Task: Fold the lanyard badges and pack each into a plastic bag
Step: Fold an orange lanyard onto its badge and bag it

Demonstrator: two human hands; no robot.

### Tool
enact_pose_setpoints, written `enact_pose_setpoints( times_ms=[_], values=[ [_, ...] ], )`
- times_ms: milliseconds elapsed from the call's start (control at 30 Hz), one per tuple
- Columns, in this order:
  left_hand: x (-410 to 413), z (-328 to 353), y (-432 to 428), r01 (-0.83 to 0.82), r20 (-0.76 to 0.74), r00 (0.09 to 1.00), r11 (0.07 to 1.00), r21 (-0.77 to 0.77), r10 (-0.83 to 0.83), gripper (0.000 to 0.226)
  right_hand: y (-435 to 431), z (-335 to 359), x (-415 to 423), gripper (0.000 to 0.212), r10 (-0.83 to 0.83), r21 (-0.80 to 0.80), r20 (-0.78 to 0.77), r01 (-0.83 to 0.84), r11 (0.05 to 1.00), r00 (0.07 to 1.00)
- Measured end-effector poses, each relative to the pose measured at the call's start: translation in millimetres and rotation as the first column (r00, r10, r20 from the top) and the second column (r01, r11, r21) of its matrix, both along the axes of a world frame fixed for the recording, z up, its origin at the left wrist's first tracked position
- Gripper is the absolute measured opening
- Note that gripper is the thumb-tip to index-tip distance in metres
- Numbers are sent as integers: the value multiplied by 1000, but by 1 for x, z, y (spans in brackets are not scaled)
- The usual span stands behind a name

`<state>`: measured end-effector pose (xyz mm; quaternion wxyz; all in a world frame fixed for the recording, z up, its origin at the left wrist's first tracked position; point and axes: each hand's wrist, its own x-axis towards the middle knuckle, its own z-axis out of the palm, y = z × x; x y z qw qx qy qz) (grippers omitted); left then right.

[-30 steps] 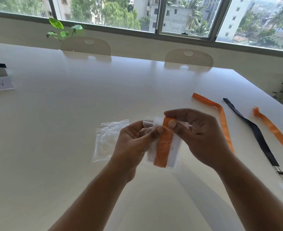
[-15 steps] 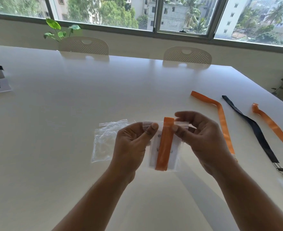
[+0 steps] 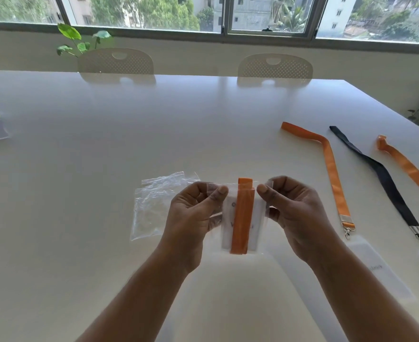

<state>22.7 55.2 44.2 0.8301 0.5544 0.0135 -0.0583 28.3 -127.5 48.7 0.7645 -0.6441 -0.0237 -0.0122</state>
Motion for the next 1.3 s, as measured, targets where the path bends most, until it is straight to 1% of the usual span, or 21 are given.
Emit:
enact_pose_setpoints(
  times_ms=[167,267,333,400,533,633,700,833,967,1100,1233,1267,1300],
  values=[
    [3,-5,0,17,-47,999,996,-87,-21,16,-4,-8,0,23,-1,62,-48,4,998,999],
    [5,-8,2,11,-34,999,996,-83,-13,15,-7,-9,-1,16,88,159,-51,-79,984,995],
    [5,-8,3,14,-25,1000,996,-89,-16,15,-8,-8,-1,20,120,206,-40,-110,972,992],
    [5,-7,3,17,-13,1000,997,-80,-19,12,-8,-7,0,22,118,231,-52,-103,967,992],
    [4,-6,2,14,25,1000,1000,-6,-14,14,-6,-7,-2,19,94,191,-59,-81,978,994],
    [2,-5,2,-10,44,999,1000,-12,11,13,-4,-9,-4,21,47,184,-75,-32,982,996],
    [2,-3,0,-29,45,999,1000,-10,30,6,-4,-10,-4,19,33,198,-87,-15,980,996],
    [3,-4,-1,-84,22,996,996,-25,85,25,-6,-10,-5,10,56,211,-92,-35,977,994],
    [4,-3,-1,-86,9,996,995,-47,87,24,-4,-11,-6,8,37,122,-36,-32,992,999],
    [4,-3,-1,-187,99,979,979,76,179,26,-8,-8,-5,7,37,85,-22,-35,996,999],
    [3,-2,0,-227,176,962,971,82,210,21,-14,-4,-3,13,18,47,-37,-16,999,999],
    [3,-2,-1,-241,197,956,964,110,216,18,-15,-4,-3,15,14,51,-41,-12,999,999],
    [3,-4,-1,-282,256,939,941,186,231,15,-14,-3,-3,17,10,60,-46,-7,998,999]
  ],
)
